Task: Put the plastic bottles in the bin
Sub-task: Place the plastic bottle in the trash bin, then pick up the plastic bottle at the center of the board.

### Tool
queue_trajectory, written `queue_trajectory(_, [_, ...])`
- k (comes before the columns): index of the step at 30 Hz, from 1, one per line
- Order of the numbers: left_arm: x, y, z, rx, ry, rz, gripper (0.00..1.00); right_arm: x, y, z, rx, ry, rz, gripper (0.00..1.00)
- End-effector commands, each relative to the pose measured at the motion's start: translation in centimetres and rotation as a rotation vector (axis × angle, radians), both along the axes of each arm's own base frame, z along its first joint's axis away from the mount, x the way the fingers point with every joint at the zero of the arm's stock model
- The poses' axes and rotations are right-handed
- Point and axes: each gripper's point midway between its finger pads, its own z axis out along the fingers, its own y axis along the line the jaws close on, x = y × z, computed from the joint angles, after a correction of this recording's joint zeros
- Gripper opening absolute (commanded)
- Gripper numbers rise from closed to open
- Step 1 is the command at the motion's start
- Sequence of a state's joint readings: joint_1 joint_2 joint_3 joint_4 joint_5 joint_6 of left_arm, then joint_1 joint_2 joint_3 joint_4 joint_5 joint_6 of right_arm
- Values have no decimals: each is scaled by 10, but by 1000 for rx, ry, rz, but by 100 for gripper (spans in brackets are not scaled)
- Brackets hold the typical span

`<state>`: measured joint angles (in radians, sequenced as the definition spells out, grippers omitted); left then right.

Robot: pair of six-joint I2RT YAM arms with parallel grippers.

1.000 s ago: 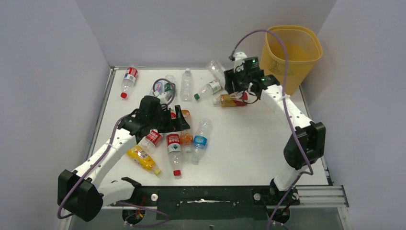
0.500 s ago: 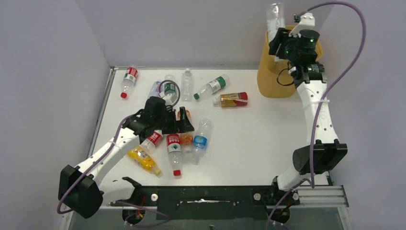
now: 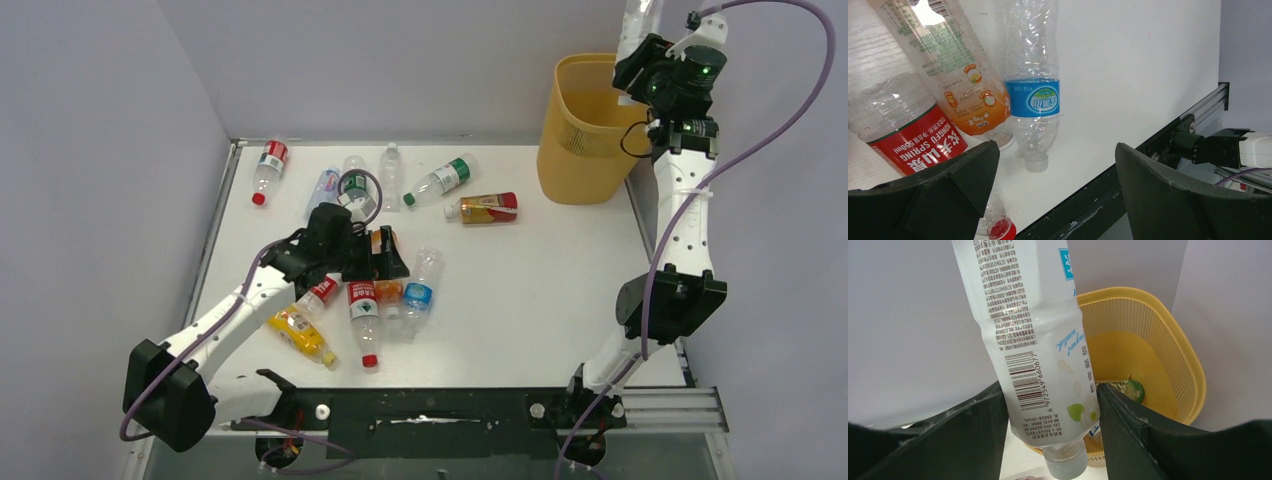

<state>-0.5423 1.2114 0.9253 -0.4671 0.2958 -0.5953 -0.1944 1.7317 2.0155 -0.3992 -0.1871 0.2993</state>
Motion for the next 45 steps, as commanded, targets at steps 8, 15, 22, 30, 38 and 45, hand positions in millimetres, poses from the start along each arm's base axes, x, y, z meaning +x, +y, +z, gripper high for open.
queue_trajectory(8, [7,-12,12,-13,-40,-9,88,41,-31,14,66,-98,21,58])
queue_trajectory(15, [8,-22,5,-9,-38,-27,88,56,-25,-1,90,-49,64,98])
queue_trajectory(22, [10,-41,2,23,-50,-97,88,42,-8,4,63,-20,71,98])
queue_trajectory(30, [9,-66,-24,110,-47,-168,88,-13,72,5,-22,32,129,98])
queue_trajectory(38, [18,-59,-61,250,-42,-133,87,-74,118,-69,50,203,218,99])
queue_trajectory(45, [20,-63,-86,307,-24,-139,85,-115,140,-121,88,316,267,98])
